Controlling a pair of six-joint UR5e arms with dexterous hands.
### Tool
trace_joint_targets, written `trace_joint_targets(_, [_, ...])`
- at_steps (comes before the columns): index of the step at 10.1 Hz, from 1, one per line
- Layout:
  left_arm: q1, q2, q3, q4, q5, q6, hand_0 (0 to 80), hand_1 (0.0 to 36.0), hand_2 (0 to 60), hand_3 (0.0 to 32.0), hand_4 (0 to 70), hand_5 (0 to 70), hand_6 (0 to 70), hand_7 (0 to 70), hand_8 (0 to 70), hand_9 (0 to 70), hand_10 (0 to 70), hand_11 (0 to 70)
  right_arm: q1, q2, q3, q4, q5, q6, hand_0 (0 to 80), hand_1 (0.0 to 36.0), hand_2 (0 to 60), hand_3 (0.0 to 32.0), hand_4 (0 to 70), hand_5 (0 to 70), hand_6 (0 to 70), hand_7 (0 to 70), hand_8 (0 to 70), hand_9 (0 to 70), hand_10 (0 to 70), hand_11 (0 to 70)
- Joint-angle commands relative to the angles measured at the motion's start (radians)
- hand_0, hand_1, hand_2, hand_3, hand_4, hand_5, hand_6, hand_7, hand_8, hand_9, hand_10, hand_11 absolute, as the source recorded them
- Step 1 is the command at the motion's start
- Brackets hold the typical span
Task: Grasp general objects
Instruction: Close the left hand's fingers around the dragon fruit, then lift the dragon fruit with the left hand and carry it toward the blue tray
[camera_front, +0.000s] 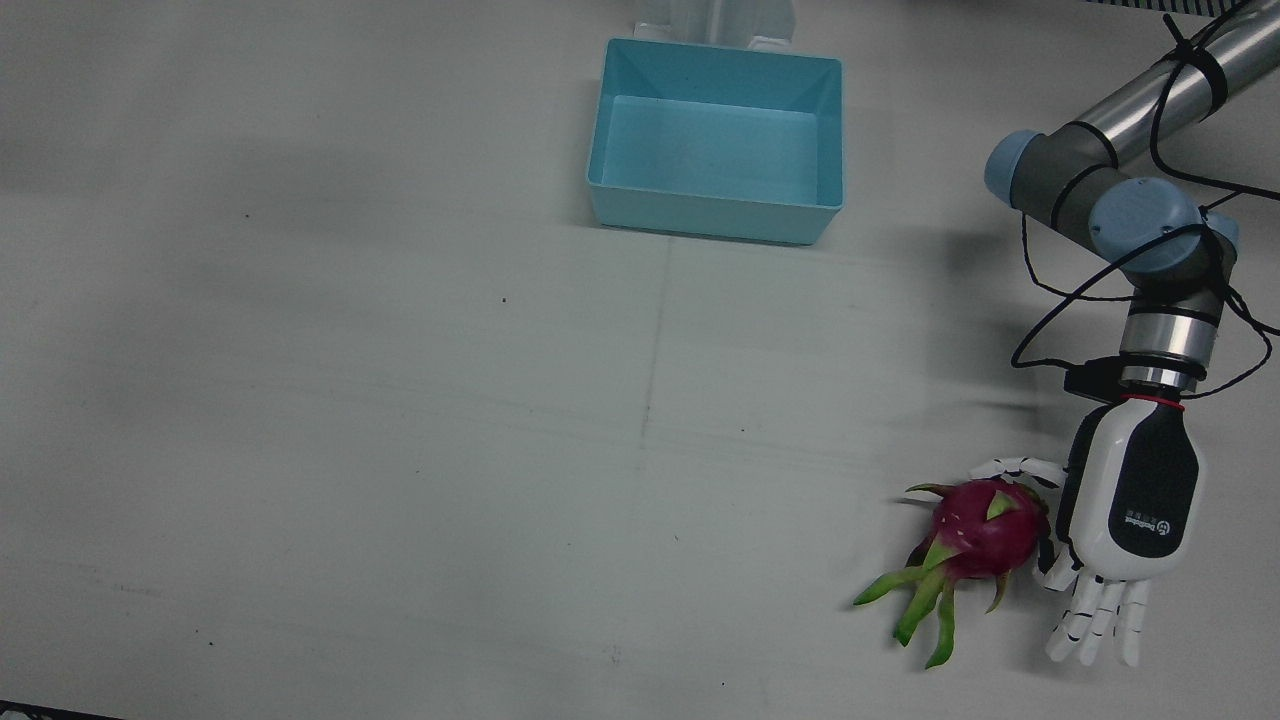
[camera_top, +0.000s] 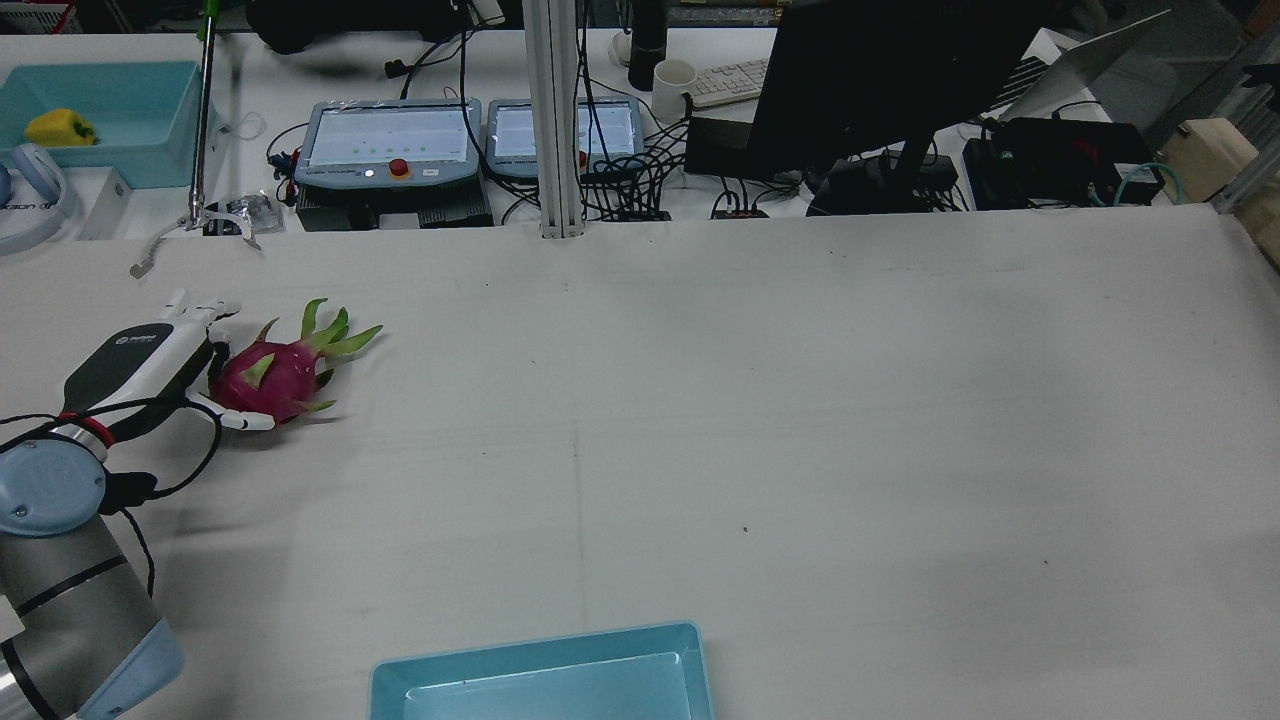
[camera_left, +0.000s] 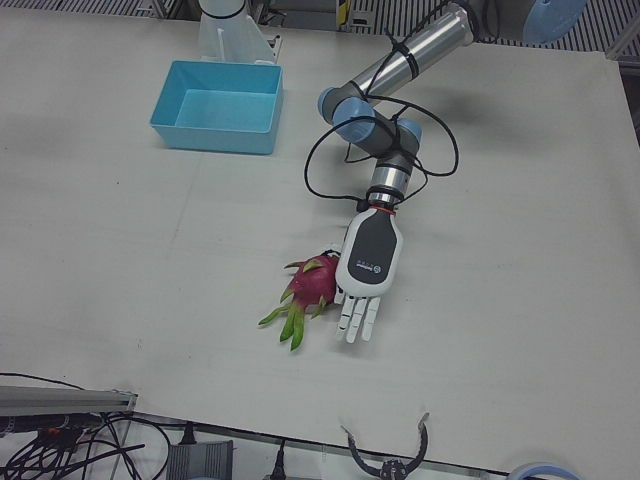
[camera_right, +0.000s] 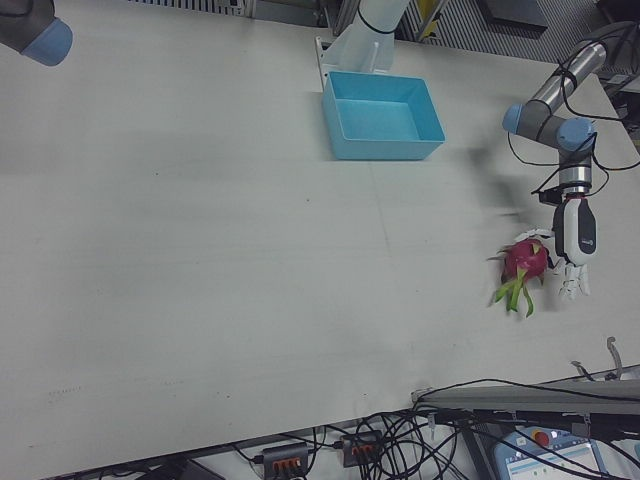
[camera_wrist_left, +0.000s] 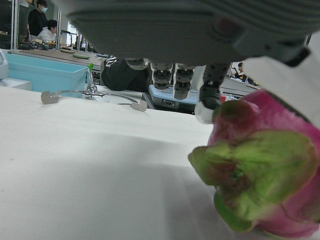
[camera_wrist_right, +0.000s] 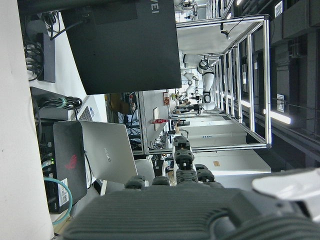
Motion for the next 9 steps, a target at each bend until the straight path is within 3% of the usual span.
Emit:
trace_joint_targets(1, [-0.006,0.011,-0.071,-0.023,0.006,-0.022,49.0,30.2,60.0,0.0,38.2,70.0,9.1,16.6,15.0,3.6,0.9,2.2,0.0,0.0,0.0,0.0,0.0,0.0,0.0,0.0,0.0,0.0,0.0,0.0,0.0,0.0,0.0,0.0,0.0,0.0])
trace_joint_targets(2, [-0.006,0.014,-0.116,-0.02,0.014,-0.058,49.4,30.8,60.0,0.0,38.3,70.0,9.3,16.7,15.2,3.8,1.0,2.4,0.0,0.0,0.0,0.0,0.0,0.0,0.0,0.0,0.0,0.0,0.0,0.0,0.0,0.0,0.0,0.0,0.0,0.0])
trace_joint_targets(4, [-0.006,0.047,-0.226,-0.012,0.064,-0.083,47.2,26.7,60.0,0.0,35.4,70.0,8.7,16.0,15.1,3.9,1.0,2.1,0.0,0.0,0.002,0.0,0.0,0.0,0.0,0.0,0.0,0.0,0.0,0.0,0.0,0.0,0.0,0.0,0.0,0.0])
trace_joint_targets(5, [-0.006,0.048,-0.257,-0.014,0.115,-0.083,46.5,23.6,60.0,0.0,33.7,70.0,8.6,16.3,15.5,4.6,0.9,1.8,0.0,0.0,0.002,0.0,0.0,0.0,0.0,0.0,0.0,0.0,0.0,0.0,0.0,0.0,0.0,0.0,0.0,0.0])
trace_joint_targets(8, [-0.003,0.047,-0.329,-0.044,0.282,-0.083,45.1,19.4,60.0,0.0,31.3,70.0,7.8,15.2,14.9,3.9,0.7,1.4,0.0,0.0,0.002,0.0,0.0,0.0,0.0,0.0,0.0,0.0,0.0,0.0,0.0,0.0,0.0,0.0,0.0,0.0])
trace_joint_targets(9, [-0.003,0.047,-0.36,-0.055,0.337,-0.08,44.7,18.2,56.9,0.0,30.4,69.0,7.7,15.3,14.9,4.0,0.7,1.3,0.0,0.0,0.002,0.0,0.0,0.0,0.0,0.0,0.0,0.0,0.0,0.0,0.0,0.0,0.0,0.0,0.0,0.0])
